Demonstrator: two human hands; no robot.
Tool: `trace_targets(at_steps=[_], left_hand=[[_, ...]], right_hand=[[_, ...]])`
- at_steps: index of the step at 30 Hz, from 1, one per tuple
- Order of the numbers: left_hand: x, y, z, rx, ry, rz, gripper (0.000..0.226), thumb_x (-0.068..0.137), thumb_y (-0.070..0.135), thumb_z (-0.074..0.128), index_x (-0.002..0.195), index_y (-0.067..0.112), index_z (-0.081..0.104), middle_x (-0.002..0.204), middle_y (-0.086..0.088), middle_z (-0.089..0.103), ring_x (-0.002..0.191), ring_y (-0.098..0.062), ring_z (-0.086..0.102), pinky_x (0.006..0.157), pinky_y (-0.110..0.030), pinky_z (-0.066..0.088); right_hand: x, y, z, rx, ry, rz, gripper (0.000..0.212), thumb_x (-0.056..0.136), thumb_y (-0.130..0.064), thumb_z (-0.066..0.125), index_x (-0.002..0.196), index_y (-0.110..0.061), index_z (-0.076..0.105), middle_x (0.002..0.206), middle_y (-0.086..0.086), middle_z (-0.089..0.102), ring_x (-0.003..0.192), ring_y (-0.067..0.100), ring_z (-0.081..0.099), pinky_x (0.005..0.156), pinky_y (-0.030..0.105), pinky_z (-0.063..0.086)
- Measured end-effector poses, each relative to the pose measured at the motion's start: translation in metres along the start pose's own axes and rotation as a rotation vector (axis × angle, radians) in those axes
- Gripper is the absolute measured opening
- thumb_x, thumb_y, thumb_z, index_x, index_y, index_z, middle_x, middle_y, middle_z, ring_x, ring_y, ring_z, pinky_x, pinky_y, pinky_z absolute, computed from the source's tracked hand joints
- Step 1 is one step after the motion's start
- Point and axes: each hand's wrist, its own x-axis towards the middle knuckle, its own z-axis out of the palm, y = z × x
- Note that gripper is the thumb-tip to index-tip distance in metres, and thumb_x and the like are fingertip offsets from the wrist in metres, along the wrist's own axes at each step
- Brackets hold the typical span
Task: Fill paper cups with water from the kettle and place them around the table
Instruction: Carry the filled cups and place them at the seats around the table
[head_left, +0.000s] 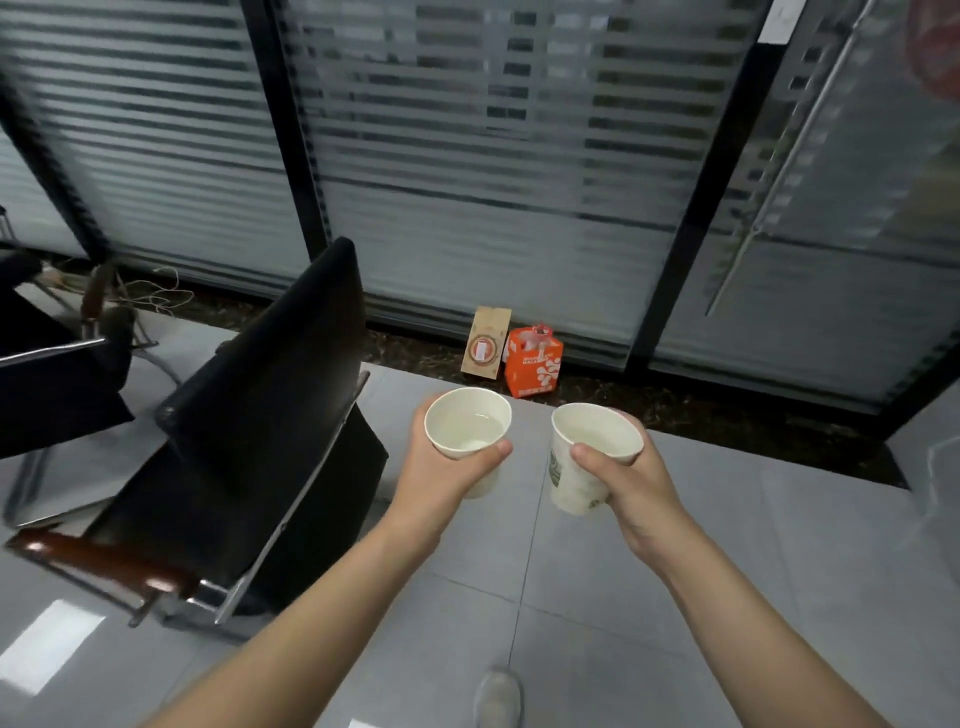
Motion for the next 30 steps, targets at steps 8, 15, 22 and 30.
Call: trace_targets(at_steps=[8, 15, 22, 30], left_hand=[[0.182, -0.02, 0.028, -0.037, 0.115, 0.013, 0.077, 0.062, 0.024, 0.084, 0.127, 0.018, 0.042, 0.116, 0.004, 0.057, 0.105, -0.008, 0.056, 0.077, -0.016, 0.047], [0.328, -0.027, 0.023, -0.013, 0.224, 0.004, 0.085, 0.05, 0.045, 0.084, 0.121, 0.012, 0.05, 0.112, -0.009, 0.062, 0.104, -0.022, 0.061, 0.085, -0.031, 0.051], [0.457, -0.049, 0.014, -0.062, 0.358, -0.005, 0.071, 0.054, 0.033, 0.083, 0.115, 0.027, 0.048, 0.111, 0.002, 0.061, 0.1, -0.005, 0.06, 0.082, -0.025, 0.05], [0.622, -0.066, -0.02, -0.042, 0.618, 0.001, 0.065, 0.063, 0.02, 0.086, 0.112, 0.031, 0.046, 0.109, 0.008, 0.059, 0.098, 0.0, 0.058, 0.076, -0.015, 0.047]], right_hand=[[0.206, -0.011, 0.014, 0.016, -0.141, -0.004, 0.064, 0.045, -0.025, 0.08, 0.105, -0.025, 0.057, 0.089, -0.012, 0.071, 0.082, -0.003, 0.066, 0.07, 0.015, 0.052], [0.356, -0.031, 0.051, 0.019, -0.241, -0.01, 0.07, 0.042, -0.035, 0.078, 0.107, -0.024, 0.058, 0.096, -0.01, 0.07, 0.09, 0.003, 0.065, 0.076, 0.019, 0.051], [0.516, -0.02, 0.094, -0.003, -0.37, 0.013, 0.071, 0.042, -0.037, 0.078, 0.108, -0.021, 0.057, 0.096, -0.006, 0.07, 0.09, 0.008, 0.065, 0.068, 0.019, 0.052], [0.709, -0.014, 0.178, -0.051, -0.62, 0.018, 0.07, 0.038, -0.039, 0.078, 0.102, -0.023, 0.056, 0.088, -0.012, 0.07, 0.08, -0.005, 0.064, 0.07, 0.013, 0.05]])
